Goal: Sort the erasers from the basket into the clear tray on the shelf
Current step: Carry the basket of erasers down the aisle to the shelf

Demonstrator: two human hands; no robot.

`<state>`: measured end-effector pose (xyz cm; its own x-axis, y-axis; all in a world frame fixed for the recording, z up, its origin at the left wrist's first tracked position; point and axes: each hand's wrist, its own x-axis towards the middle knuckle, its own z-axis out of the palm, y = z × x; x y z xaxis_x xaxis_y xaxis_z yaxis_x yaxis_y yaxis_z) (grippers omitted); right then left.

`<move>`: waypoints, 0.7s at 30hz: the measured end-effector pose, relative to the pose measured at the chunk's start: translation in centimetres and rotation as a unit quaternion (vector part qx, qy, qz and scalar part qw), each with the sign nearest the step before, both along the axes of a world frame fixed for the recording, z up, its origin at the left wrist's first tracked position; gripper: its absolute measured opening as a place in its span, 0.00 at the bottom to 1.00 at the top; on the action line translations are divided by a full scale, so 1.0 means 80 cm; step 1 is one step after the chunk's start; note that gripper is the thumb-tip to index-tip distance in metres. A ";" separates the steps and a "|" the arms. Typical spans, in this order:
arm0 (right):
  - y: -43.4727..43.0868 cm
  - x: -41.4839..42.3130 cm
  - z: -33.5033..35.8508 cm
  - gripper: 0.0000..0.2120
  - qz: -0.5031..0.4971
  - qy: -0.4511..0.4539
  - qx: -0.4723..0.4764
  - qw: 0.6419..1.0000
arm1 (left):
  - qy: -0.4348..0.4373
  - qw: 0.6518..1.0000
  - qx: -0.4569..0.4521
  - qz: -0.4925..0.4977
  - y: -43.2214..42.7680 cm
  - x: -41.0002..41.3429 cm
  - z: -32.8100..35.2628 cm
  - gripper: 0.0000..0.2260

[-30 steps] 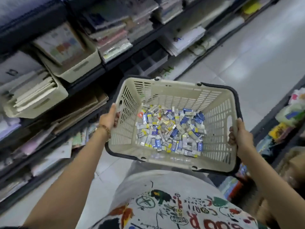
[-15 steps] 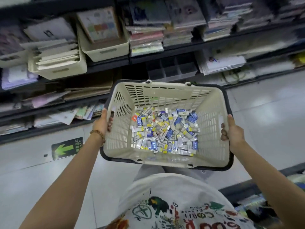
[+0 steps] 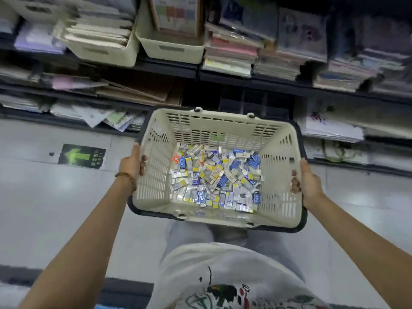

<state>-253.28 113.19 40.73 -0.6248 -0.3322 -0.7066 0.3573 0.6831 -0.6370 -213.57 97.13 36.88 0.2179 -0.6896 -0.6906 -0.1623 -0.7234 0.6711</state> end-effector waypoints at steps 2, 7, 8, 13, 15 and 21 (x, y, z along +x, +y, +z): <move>-0.017 -0.030 -0.019 0.22 0.047 -0.028 0.007 0.998 | -0.013 0.999 -0.008 0.036 0.014 -0.024 -0.016 0.19; -0.038 -0.117 -0.081 0.22 0.111 -0.077 0.040 0.990 | -0.033 0.994 0.005 0.108 0.048 -0.100 -0.074 0.23; -0.038 -0.132 -0.096 0.22 0.110 -0.083 0.047 0.989 | -0.037 0.993 0.012 0.112 0.052 -0.115 -0.088 0.23; -0.028 -0.194 -0.188 0.22 0.080 -0.085 0.060 0.991 | -0.051 0.994 0.035 0.088 0.074 -0.179 -0.184 0.24; -0.023 -0.207 -0.231 0.22 0.082 -0.077 0.071 0.991 | -0.057 0.994 0.043 0.081 0.078 -0.193 -0.231 0.24; 0.003 -0.239 -0.370 0.22 0.066 -0.065 0.097 0.991 | -0.051 0.994 0.065 0.065 0.089 -0.229 -0.367 0.24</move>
